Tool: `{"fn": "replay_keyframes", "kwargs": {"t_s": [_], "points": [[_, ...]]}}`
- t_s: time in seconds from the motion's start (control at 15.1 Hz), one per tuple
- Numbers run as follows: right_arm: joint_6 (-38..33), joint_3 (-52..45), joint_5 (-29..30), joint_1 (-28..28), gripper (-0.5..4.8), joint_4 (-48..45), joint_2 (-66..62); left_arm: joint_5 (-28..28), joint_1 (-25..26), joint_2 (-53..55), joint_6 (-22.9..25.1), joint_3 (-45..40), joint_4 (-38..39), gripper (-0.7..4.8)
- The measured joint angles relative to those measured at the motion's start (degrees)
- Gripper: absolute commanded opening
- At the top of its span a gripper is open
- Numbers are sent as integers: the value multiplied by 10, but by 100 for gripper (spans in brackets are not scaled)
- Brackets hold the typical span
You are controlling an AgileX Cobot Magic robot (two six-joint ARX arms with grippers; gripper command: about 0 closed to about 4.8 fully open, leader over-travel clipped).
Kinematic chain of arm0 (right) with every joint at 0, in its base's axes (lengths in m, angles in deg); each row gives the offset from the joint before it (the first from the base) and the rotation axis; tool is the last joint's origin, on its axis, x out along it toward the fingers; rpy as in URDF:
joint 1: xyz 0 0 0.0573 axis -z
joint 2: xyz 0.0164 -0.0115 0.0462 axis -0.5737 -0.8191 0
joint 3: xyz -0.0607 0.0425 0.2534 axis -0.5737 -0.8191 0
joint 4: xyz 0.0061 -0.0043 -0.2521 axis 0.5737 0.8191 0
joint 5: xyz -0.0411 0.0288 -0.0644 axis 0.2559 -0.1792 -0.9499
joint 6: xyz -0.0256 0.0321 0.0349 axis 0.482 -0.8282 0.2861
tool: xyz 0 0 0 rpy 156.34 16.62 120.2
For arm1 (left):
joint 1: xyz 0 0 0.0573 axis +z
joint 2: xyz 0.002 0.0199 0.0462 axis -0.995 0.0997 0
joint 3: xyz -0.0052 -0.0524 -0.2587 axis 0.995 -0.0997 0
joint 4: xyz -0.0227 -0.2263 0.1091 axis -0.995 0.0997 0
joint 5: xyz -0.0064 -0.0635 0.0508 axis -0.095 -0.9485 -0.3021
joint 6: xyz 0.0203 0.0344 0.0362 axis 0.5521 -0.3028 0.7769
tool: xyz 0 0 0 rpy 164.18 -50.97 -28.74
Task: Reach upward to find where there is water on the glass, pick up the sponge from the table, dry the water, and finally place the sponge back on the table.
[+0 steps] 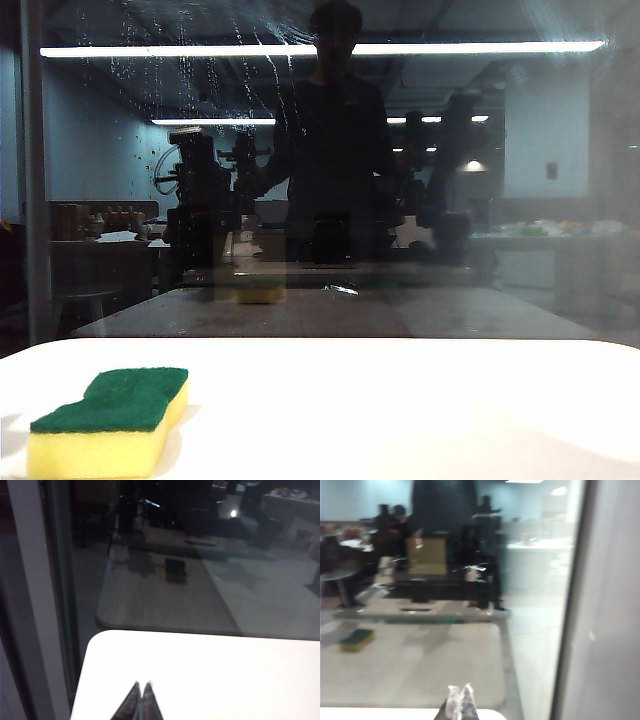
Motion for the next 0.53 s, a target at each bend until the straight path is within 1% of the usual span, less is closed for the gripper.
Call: {"fn": "replay_keyframes", "kwargs": {"t_s": [0.2, 0.4, 0.53], "points": [[0, -31, -2, 0, -5, -5, 7, 9, 0, 0, 14, -9, -22, -6], [0, -39, -3, -1, -5, -7, 7, 9, 0, 0, 13, -63, -81, -6], [0, -47, -4, -1, -5, -22, 7, 9, 0, 0, 13, -96, -133, -6]]}}
